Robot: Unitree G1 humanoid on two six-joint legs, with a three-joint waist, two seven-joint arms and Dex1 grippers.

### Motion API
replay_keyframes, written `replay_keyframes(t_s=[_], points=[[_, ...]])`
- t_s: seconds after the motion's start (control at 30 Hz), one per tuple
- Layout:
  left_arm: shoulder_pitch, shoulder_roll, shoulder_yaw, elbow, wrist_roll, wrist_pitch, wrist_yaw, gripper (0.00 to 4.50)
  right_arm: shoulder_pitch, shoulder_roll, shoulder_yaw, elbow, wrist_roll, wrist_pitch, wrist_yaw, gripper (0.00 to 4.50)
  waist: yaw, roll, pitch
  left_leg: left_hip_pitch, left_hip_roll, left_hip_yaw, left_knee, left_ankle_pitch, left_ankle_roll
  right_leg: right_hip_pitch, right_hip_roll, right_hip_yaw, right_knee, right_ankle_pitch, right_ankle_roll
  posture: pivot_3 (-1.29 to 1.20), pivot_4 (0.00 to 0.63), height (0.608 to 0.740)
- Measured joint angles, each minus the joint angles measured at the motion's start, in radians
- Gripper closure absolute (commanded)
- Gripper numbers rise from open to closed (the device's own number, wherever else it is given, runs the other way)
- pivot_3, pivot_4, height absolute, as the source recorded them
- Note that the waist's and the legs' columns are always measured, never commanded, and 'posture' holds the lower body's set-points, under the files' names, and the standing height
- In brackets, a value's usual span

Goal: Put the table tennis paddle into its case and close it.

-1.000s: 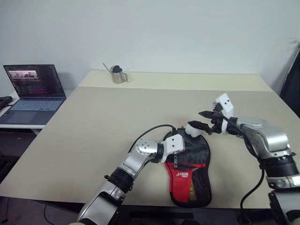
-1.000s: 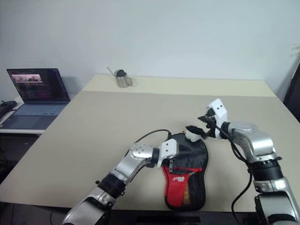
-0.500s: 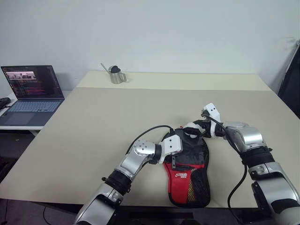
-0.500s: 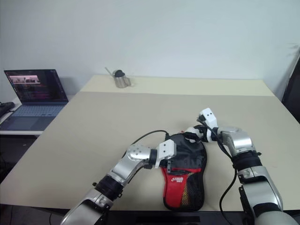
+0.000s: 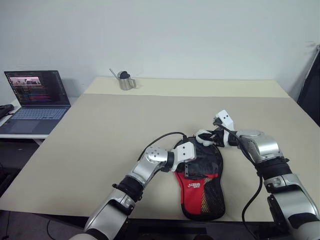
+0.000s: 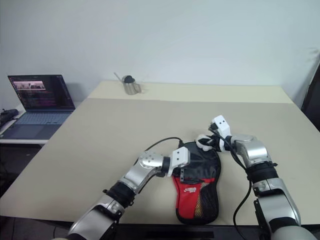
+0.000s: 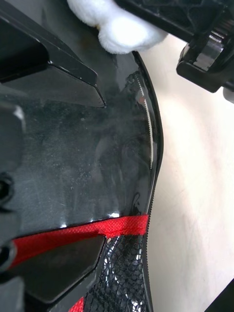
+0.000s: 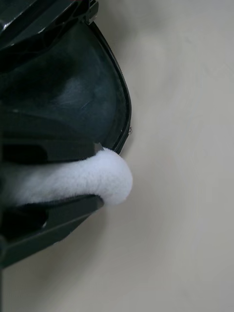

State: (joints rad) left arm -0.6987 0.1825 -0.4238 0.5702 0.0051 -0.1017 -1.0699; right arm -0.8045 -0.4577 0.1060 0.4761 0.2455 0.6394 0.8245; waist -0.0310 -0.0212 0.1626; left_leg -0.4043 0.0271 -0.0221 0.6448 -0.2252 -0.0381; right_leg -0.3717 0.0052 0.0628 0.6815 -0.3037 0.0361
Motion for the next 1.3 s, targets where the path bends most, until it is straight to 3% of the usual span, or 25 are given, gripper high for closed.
replay_keyframes(t_s=[0.6,0.9,1.3], points=[[0.024,0.031,0.000,-0.031,-0.003,-0.030,-0.073,0.00,0.052,-0.061,-0.008,-0.057,-0.033,0.017,-0.019,4.24,-0.002,0.000,-0.001,0.003,0.001,0.001,-0.006,0.000,0.000,0.000,0.002,0.002,-0.001,-0.002,-0.002,0.00,0.150,0.740],[0.024,0.028,0.000,-0.026,-0.003,-0.030,-0.073,0.00,0.128,-0.154,-0.047,-0.124,-0.022,0.071,-0.019,4.24,-0.001,0.000,-0.001,0.004,0.001,0.001,-0.007,-0.001,0.001,0.000,0.002,0.002,-0.002,-0.002,-0.002,0.00,0.150,0.740],[0.031,0.016,-0.002,-0.028,-0.004,-0.030,-0.075,0.00,0.358,-0.322,-0.139,-0.474,0.094,0.253,0.027,4.24,0.003,0.001,-0.002,0.004,0.000,0.000,-0.011,-0.001,0.001,0.001,0.001,0.003,-0.004,-0.005,-0.002,0.00,0.150,0.740]])
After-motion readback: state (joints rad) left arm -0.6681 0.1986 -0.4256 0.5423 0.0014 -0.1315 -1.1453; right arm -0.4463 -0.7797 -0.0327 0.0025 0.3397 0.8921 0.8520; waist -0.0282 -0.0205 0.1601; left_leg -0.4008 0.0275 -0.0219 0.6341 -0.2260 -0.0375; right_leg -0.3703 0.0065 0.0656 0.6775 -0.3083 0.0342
